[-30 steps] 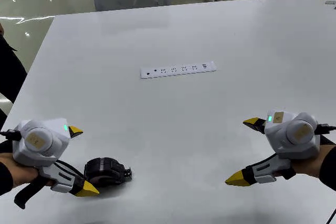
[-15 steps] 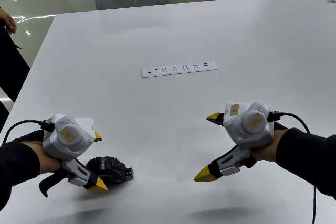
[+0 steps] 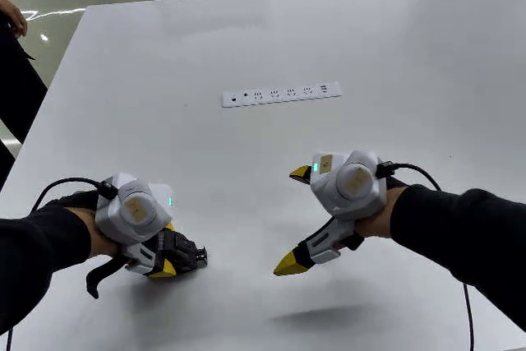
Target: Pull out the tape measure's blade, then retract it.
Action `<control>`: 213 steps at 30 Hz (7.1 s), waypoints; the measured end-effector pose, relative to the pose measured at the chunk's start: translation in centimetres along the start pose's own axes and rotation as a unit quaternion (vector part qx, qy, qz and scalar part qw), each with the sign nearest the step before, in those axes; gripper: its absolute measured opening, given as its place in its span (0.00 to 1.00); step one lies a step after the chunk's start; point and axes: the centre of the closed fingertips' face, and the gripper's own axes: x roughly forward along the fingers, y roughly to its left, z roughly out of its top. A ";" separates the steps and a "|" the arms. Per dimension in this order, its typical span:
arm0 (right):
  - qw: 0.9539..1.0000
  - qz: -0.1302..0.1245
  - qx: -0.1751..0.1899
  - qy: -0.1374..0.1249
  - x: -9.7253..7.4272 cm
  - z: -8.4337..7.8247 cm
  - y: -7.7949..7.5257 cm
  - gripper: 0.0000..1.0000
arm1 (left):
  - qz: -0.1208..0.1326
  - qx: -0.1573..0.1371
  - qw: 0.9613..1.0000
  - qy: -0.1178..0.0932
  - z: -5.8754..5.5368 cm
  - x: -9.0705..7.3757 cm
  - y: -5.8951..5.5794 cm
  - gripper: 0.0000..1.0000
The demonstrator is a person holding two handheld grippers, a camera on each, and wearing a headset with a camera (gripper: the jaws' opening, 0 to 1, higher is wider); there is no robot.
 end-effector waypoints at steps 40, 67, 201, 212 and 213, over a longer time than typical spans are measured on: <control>0.989 0.104 -0.095 0.036 12.2 1.9 3.6 0.31 | -0.019 -0.029 0.999 -0.001 0.3 0.5 0.1 0.34; 0.990 0.110 -0.076 0.049 13.1 1.3 3.8 0.08 | -0.026 -0.032 0.999 -0.003 0.3 0.5 0.1 0.34; 0.992 0.064 -0.013 0.104 0.7 -10.6 -1.0 0.09 | -0.020 -0.046 0.999 -0.008 0.5 0.6 0.0 0.35; 0.993 0.060 -0.012 0.105 0.1 -11.1 -1.3 0.09 | -0.020 -0.046 0.999 -0.008 0.5 0.6 0.0 0.35; 0.993 0.060 -0.012 0.106 0.1 -11.2 -1.3 0.09 | -0.020 -0.046 0.999 -0.008 0.5 0.6 0.0 0.35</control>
